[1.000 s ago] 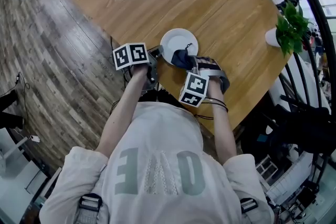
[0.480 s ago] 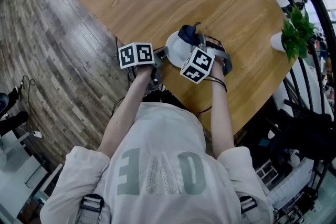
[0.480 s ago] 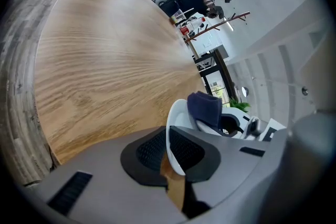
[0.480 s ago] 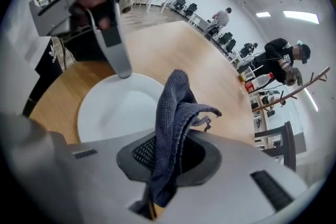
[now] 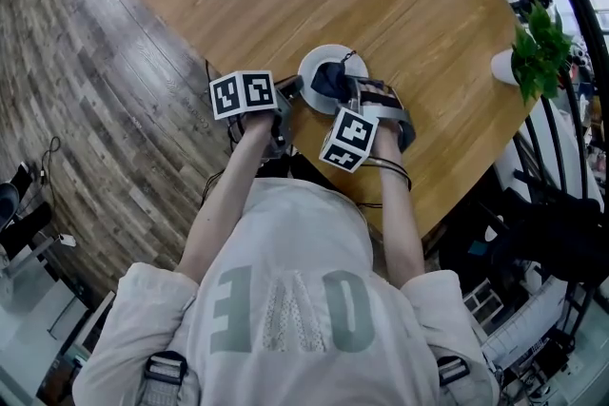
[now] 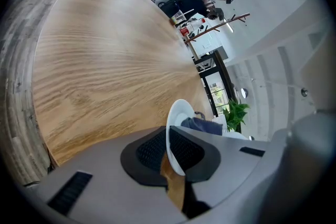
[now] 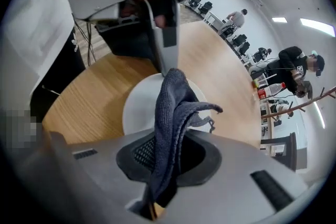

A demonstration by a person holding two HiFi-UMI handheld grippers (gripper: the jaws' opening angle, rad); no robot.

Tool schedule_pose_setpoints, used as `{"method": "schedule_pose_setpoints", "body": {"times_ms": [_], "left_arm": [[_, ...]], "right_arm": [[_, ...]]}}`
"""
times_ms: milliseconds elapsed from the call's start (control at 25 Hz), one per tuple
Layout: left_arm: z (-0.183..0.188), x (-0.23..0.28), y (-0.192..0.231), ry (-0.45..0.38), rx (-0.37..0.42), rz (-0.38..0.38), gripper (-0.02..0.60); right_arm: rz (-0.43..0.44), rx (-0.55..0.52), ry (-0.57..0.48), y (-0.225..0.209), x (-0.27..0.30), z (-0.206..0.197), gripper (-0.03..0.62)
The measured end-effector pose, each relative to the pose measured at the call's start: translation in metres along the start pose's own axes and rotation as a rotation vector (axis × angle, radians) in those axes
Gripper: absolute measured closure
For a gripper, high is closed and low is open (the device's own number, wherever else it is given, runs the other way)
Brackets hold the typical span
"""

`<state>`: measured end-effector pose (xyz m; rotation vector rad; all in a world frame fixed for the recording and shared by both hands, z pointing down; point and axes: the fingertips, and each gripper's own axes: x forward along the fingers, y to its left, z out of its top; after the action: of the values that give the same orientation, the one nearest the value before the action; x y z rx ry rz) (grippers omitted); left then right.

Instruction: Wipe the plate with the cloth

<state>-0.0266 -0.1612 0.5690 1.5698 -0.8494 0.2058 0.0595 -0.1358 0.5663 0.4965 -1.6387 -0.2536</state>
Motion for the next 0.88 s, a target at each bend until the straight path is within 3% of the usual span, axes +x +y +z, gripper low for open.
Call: {"method": "schedule_pose_setpoints", "body": {"times_ms": [280,440,640,760,880], "left_arm": [[-0.002,0.0,-0.002,-0.008,-0.001,-0.01,0.554],[-0.001,-0.001,-0.002,-0.002,0.0,-0.013,0.554],[0.0,0.0,-0.003,0.012,0.021,-0.017,0.554],[0.0,0.002,-0.004,0.01,0.018,-0.017,0.554],[-0.002,0.003,-0.005,0.016,0.016,-0.022,0.554]], "right_arm": [[0.08,-0.012,-0.02,0.049,-0.03,0.003,0.537],[0.097,-0.027,-0.027,0.055,-0.038,0.002,0.539],[-0.056,0.065,-0.055,-0.023,-0.04,0.016,0.539],[-0.099,0.011,-0.047,-0.064,-0.014,0.028,0.537],[-0.086,-0.033,-0.04,-0.072,0.008,0.033,0.537]]}}
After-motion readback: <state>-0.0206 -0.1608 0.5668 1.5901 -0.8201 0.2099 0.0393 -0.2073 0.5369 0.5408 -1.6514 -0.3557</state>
